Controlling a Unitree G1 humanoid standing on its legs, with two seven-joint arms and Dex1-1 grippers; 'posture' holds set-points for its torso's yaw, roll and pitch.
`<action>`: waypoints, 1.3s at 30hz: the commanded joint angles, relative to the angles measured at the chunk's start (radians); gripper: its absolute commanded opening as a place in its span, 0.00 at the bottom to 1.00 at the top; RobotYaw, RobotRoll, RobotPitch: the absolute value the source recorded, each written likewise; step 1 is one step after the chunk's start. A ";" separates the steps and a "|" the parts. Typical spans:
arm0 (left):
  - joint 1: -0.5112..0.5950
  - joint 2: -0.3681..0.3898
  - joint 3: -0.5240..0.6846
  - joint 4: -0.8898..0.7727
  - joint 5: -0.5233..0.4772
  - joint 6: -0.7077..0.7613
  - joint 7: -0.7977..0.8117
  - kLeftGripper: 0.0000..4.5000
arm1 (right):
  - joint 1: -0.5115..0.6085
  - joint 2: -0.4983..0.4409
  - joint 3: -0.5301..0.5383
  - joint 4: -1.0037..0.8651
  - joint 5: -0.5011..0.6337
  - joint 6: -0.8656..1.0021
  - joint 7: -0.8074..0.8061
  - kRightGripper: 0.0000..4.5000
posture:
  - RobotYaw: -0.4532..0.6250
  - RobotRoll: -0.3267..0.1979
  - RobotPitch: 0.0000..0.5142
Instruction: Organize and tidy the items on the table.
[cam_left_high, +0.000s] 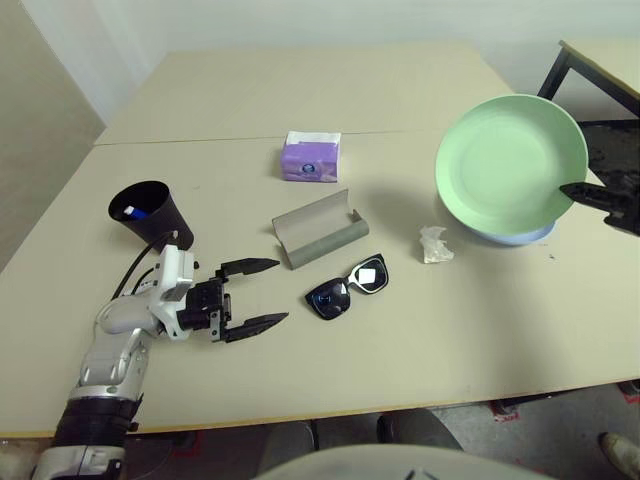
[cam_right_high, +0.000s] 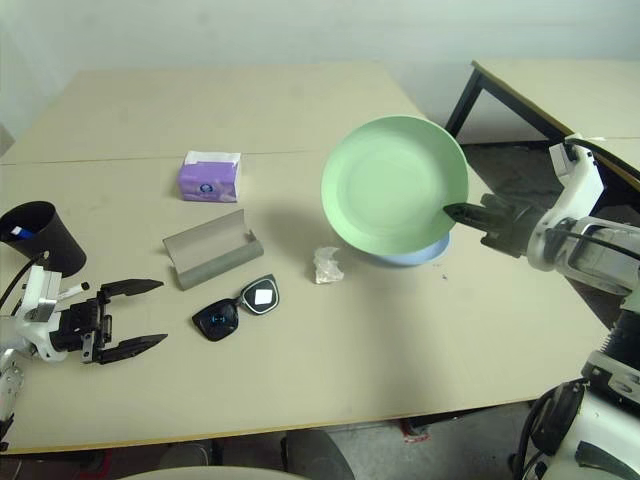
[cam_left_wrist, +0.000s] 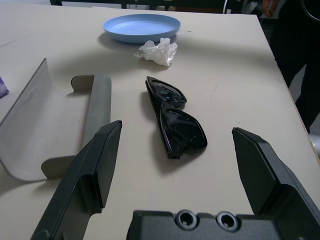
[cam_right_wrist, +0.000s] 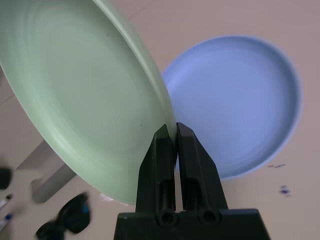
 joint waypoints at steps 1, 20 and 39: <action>0.026 -0.002 0.008 -0.034 -0.006 -0.004 0.008 1.00 | -0.027 -0.034 0.022 0.058 -0.073 -0.043 0.019 0.01 | 0.33 0.62 0.13; 0.077 0.003 0.007 -0.109 -0.014 0.018 0.055 1.00 | -0.012 0.012 0.074 0.110 -0.271 -0.114 0.048 0.01 | 0.34 0.62 0.18; 0.059 0.011 0.014 -0.081 -0.010 0.018 0.074 1.00 | 0.001 0.023 0.074 0.088 -0.323 -0.096 0.097 0.41 | 0.33 0.62 0.21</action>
